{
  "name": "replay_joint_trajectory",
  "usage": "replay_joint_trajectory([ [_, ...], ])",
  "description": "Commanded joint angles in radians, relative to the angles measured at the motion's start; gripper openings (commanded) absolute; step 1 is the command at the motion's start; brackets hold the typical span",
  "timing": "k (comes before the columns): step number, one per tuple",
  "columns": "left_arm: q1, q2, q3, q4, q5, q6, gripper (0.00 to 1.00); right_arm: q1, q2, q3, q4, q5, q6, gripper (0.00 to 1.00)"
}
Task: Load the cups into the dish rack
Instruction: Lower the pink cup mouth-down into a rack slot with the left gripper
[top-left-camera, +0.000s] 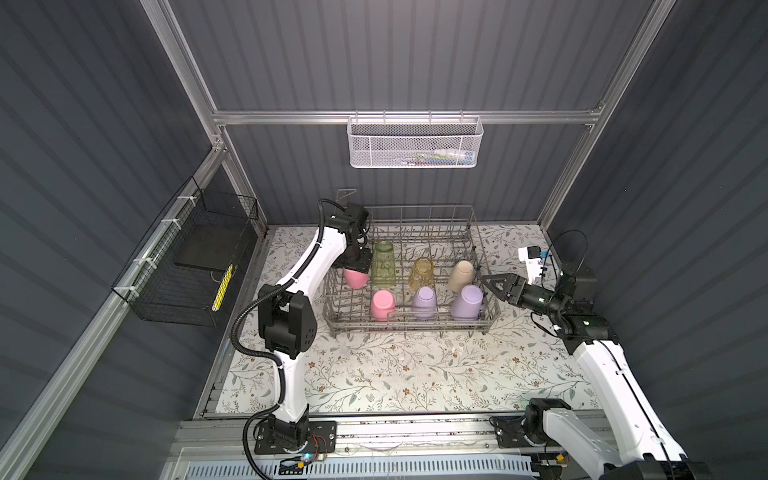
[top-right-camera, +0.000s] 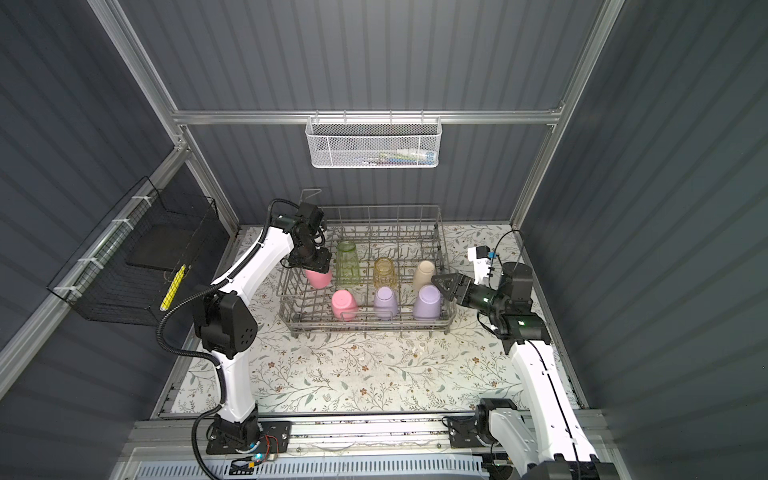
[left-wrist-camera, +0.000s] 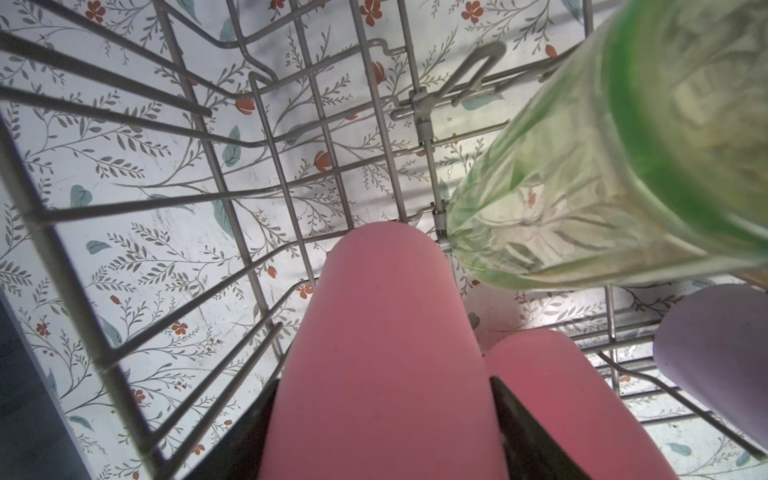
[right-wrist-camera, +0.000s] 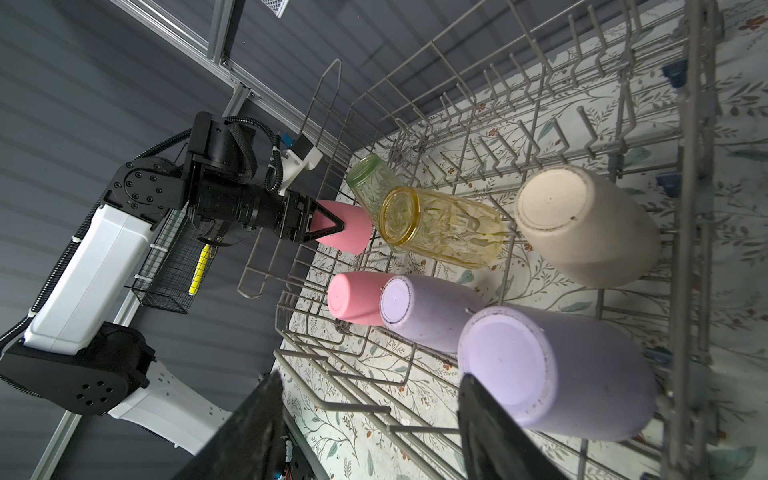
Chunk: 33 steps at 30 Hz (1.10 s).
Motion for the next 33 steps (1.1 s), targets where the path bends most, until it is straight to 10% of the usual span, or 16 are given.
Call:
replay_joint_trajectory([
  [1, 0.002, 0.015, 0.018, -0.031, -0.056, -0.022, 0.68, -0.008, 0.002, -0.013, 0.019, -0.016, -0.011, 0.67],
  [33, -0.05, 0.098, 0.034, -0.08, -0.168, -0.045, 0.71, -0.021, -0.001, -0.042, 0.033, -0.038, -0.007, 0.67],
])
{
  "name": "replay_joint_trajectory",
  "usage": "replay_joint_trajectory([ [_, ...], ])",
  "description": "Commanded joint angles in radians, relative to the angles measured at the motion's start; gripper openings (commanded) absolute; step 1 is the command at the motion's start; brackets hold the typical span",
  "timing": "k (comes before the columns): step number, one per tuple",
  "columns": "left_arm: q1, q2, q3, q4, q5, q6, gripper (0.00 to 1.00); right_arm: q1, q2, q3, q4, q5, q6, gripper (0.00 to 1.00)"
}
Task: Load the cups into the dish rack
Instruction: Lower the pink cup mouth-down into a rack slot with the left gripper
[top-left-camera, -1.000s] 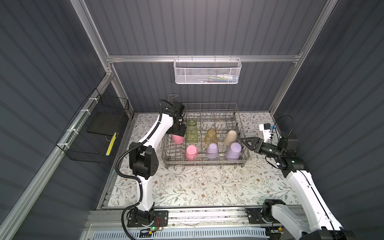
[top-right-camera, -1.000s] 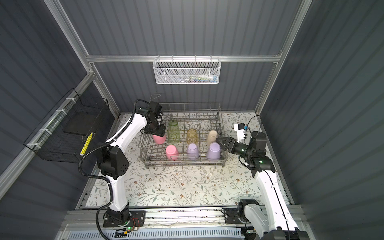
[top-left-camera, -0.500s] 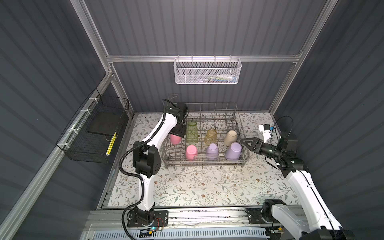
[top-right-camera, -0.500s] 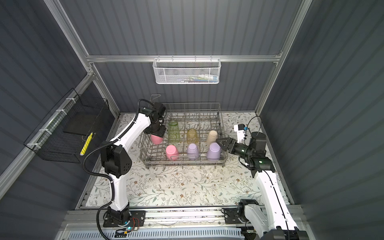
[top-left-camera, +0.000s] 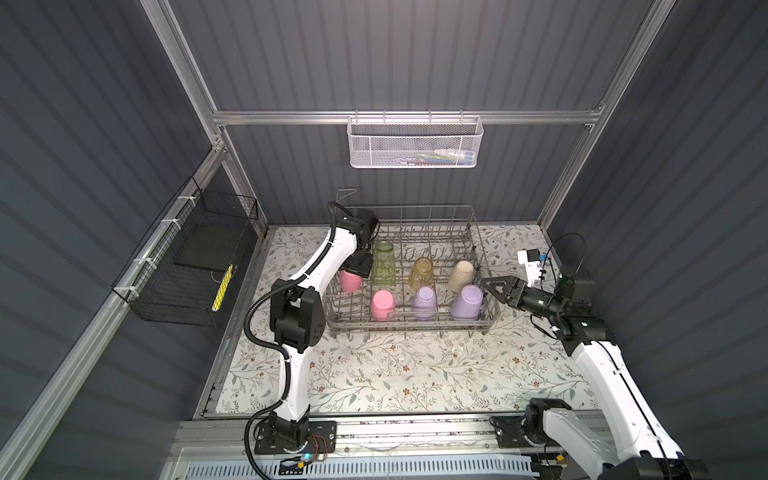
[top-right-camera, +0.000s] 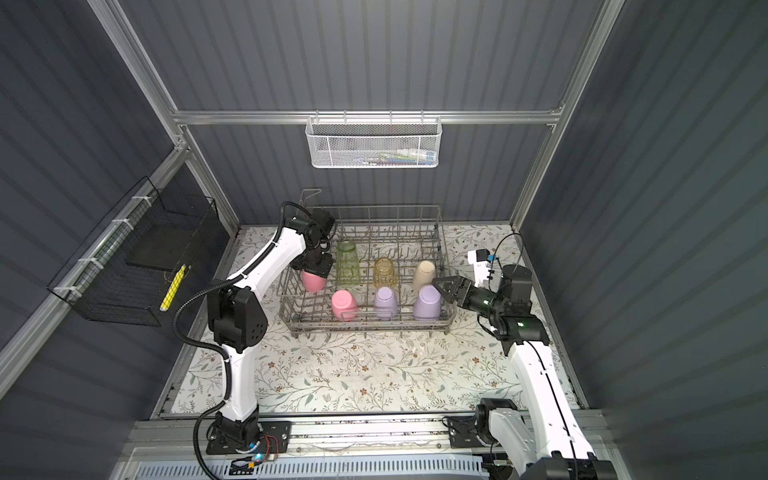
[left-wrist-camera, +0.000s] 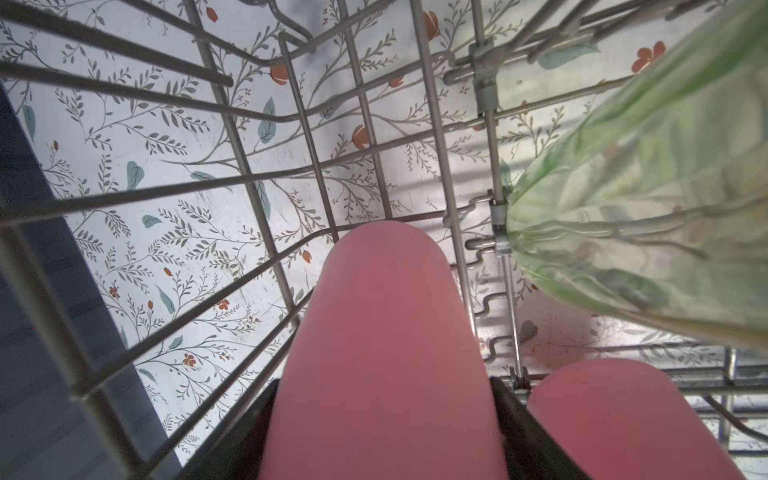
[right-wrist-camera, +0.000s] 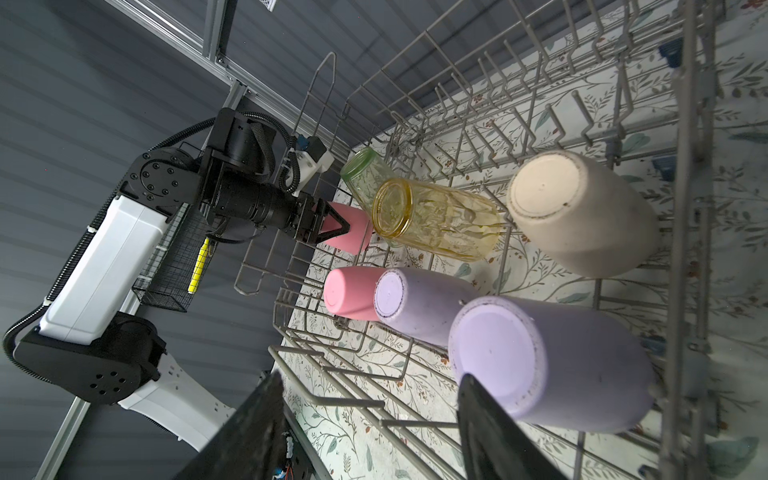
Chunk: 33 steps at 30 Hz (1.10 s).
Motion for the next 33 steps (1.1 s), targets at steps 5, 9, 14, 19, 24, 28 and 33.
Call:
replay_joint_trajectory([
  [5, -0.005, 0.012, -0.048, 0.008, -0.007, -0.019, 0.76, -0.006, 0.004, -0.013, 0.023, -0.02, -0.004, 0.67],
  [9, -0.005, 0.012, -0.062, 0.013, -0.018, -0.023, 0.81, -0.006, 0.005, -0.015, 0.025, -0.023, -0.001, 0.67],
  [14, -0.005, 0.005, -0.073, 0.019, -0.02, -0.024, 0.85, -0.006, 0.003, -0.016, 0.024, -0.025, 0.0, 0.67],
  [19, -0.005, -0.013, -0.078, 0.025, -0.023, -0.027, 0.83, -0.006, 0.005, -0.018, 0.03, -0.026, 0.004, 0.67],
  [24, -0.006, -0.038, -0.083, 0.025, -0.026, -0.027, 0.83, -0.006, 0.009, -0.018, 0.038, -0.033, 0.01, 0.66],
  [28, -0.006, -0.055, -0.1, 0.03, -0.038, -0.031, 0.83, -0.006, 0.013, -0.021, 0.051, -0.04, 0.019, 0.66],
  [33, -0.007, -0.069, -0.117, 0.041, -0.062, -0.035, 0.84, -0.006, 0.019, -0.021, 0.056, -0.046, 0.024, 0.66],
])
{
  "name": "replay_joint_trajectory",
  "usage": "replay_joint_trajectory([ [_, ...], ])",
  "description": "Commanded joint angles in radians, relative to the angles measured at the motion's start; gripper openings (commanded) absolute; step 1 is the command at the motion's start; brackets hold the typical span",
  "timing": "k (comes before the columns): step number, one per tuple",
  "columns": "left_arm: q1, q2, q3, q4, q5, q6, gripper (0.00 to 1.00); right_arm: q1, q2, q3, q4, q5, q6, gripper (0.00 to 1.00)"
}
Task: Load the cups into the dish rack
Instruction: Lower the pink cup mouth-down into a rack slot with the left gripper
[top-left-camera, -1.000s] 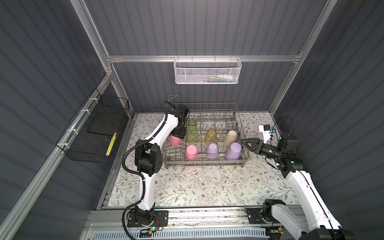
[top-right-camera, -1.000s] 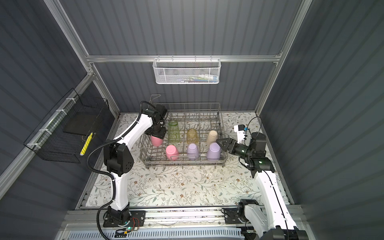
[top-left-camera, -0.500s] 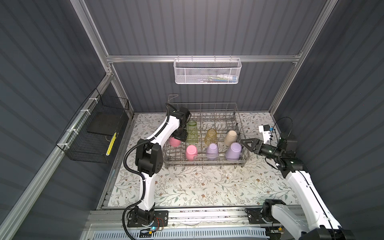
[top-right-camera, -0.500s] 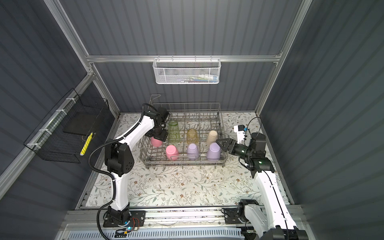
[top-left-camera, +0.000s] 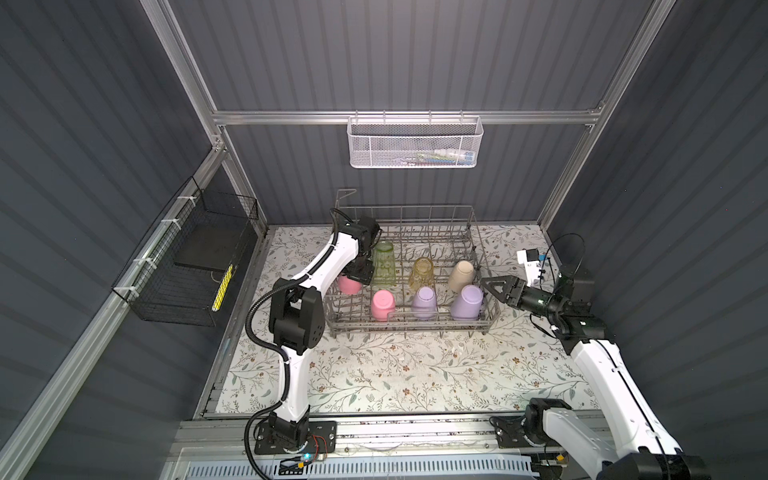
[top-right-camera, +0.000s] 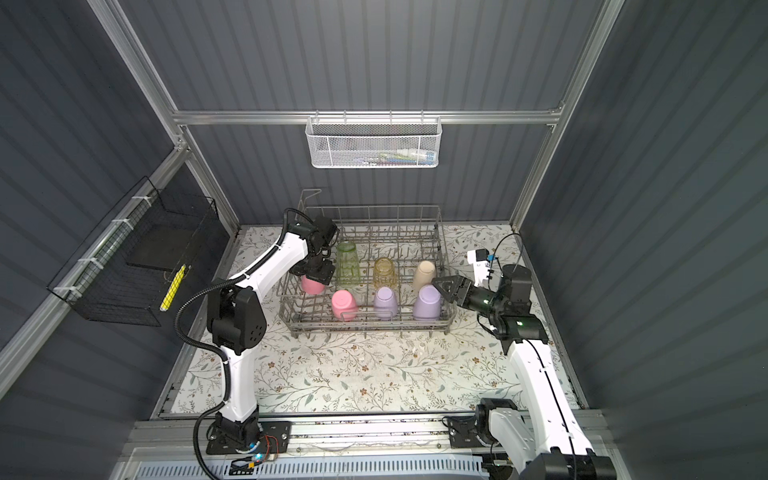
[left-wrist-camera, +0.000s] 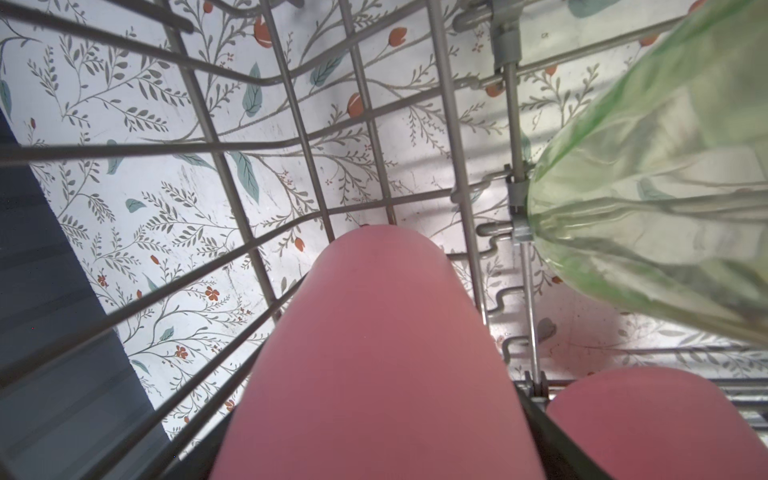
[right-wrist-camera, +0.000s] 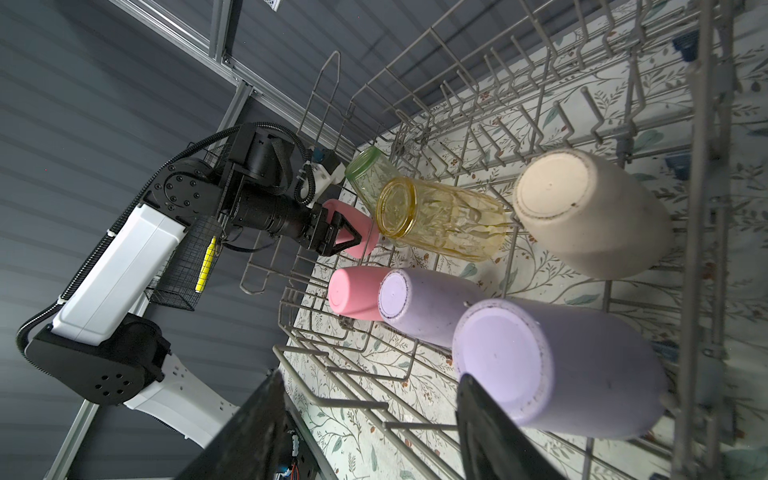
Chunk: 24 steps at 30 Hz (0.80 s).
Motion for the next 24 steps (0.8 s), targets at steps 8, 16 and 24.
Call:
replay_joint_trajectory([
  [8, 0.0, -0.064, -0.038, 0.016, -0.048, -0.02, 0.83, -0.002, 0.005, -0.016, 0.033, -0.026, 0.009, 0.66],
  [16, 0.0, -0.081, -0.057, 0.031, -0.081, -0.028, 0.84, -0.002, 0.006, -0.019, 0.037, -0.031, 0.014, 0.66],
  [24, 0.0, -0.102, -0.072, 0.062, -0.109, -0.035, 0.89, -0.002, 0.007, -0.024, 0.043, -0.032, 0.017, 0.66],
])
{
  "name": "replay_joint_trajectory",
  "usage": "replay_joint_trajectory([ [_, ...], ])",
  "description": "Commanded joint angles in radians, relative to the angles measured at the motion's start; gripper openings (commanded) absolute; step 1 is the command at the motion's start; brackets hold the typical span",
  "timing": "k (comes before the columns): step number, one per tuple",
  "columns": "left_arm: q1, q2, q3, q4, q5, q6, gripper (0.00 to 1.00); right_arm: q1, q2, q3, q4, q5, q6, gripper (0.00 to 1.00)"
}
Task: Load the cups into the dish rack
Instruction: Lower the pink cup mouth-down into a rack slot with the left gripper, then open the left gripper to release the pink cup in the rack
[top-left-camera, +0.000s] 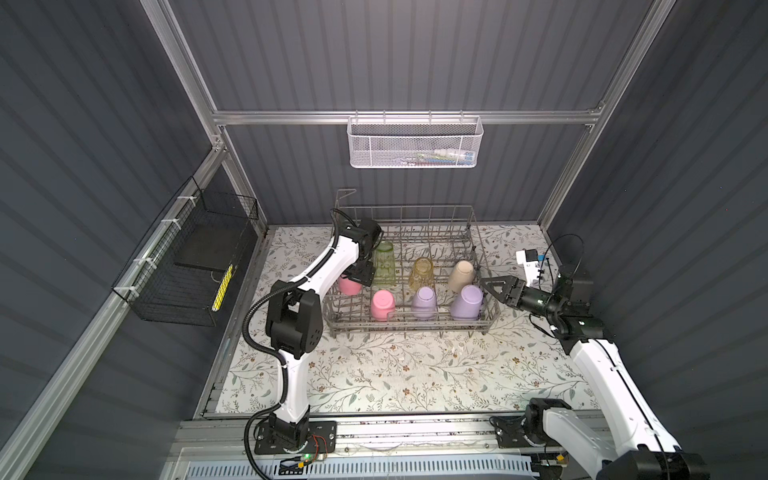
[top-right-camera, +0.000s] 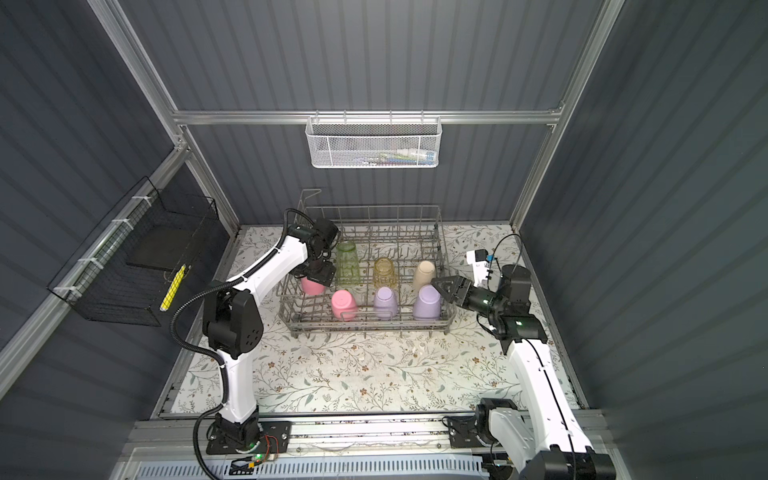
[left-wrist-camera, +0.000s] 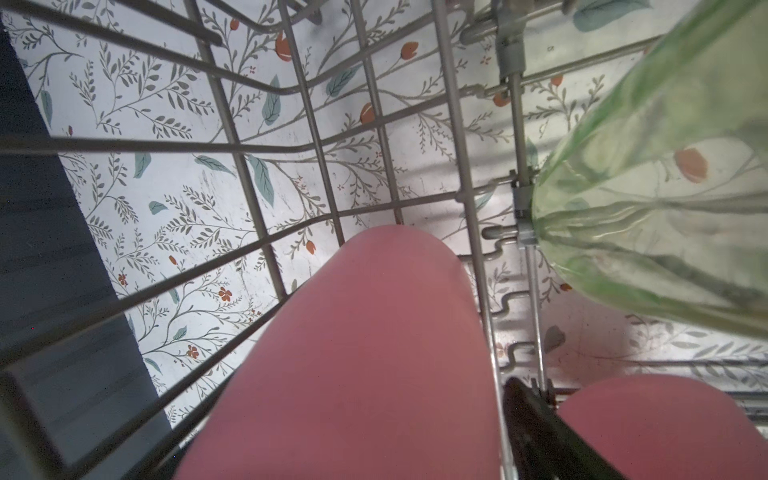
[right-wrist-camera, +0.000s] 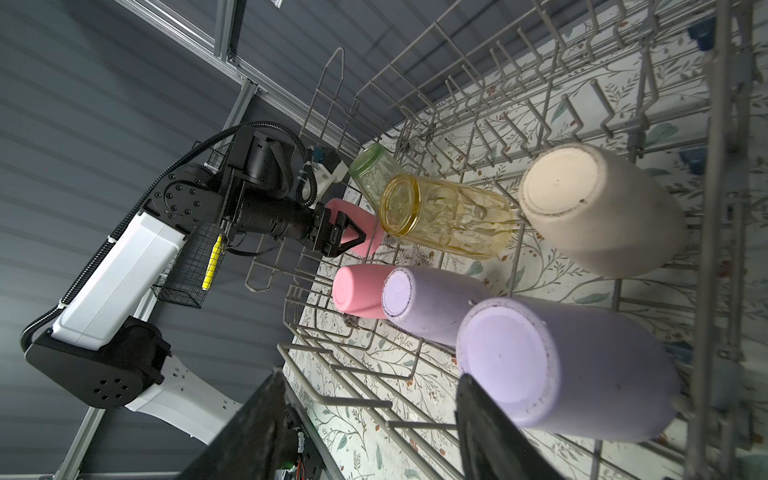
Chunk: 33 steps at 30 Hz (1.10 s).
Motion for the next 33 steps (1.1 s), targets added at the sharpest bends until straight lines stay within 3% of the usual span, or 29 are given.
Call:
replay_joint_trajectory([
  [1, 0.014, -0.061, -0.008, 0.002, -0.063, -0.025, 0.89, -0.002, 0.002, -0.013, 0.02, -0.014, 0.004, 0.66],
  [21, 0.008, -0.116, -0.06, 0.093, -0.085, -0.019, 0.93, -0.002, 0.007, -0.017, 0.026, -0.017, 0.007, 0.65],
  [33, -0.011, -0.113, -0.087, 0.113, -0.156, -0.005, 0.95, -0.001, 0.007, -0.023, 0.027, -0.017, 0.007, 0.65],
])
